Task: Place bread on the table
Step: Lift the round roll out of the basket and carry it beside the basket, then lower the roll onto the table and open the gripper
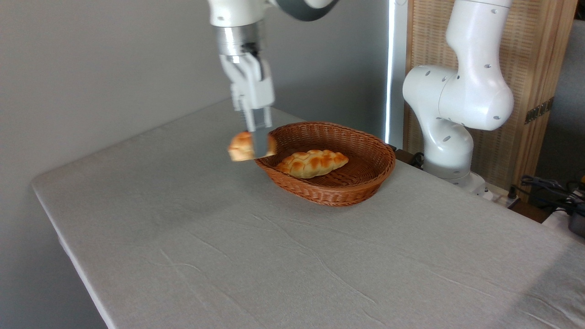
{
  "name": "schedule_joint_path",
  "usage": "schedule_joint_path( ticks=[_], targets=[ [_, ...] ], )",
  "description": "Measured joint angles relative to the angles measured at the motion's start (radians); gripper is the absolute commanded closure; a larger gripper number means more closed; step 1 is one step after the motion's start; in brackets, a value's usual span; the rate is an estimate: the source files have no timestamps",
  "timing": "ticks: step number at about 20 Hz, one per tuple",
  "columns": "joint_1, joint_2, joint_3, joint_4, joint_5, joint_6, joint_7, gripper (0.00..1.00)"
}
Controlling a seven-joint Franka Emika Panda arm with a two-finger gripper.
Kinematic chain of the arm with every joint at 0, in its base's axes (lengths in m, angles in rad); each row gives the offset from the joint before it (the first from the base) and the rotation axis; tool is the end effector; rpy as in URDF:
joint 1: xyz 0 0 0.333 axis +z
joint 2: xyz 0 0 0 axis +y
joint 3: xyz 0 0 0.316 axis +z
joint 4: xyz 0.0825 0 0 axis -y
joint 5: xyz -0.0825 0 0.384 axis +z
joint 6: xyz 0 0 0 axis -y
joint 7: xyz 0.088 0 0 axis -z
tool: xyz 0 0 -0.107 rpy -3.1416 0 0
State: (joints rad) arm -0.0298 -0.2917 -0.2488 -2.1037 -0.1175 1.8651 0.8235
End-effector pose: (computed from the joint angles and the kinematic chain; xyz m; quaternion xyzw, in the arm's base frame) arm 0.4528 -0.1493 0.5409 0.8619 -0.5062 0.0277 0.0141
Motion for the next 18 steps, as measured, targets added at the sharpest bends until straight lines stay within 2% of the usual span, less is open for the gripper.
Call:
schedule_joint_path(
  ticks=[1,2,4,6,8,10,12,18],
  targets=[
    [-0.001,0.069,-0.005,0.059,-0.003,0.026,-0.042,0.62],
    [-0.003,0.145,-0.018,0.118,-0.003,0.048,-0.073,0.56],
    [-0.008,0.305,-0.068,0.229,0.01,0.073,-0.124,0.2],
    [-0.018,0.431,-0.098,0.308,0.063,0.078,-0.159,0.0],
    [-0.028,0.494,-0.102,0.347,0.125,0.078,-0.162,0.0],
    [-0.046,0.518,-0.103,0.354,0.205,0.077,-0.159,0.0],
    [-0.071,0.533,-0.104,0.354,0.255,0.076,-0.16,0.0],
    [-0.08,0.539,-0.102,0.361,0.271,0.074,-0.16,0.0]
  ],
)
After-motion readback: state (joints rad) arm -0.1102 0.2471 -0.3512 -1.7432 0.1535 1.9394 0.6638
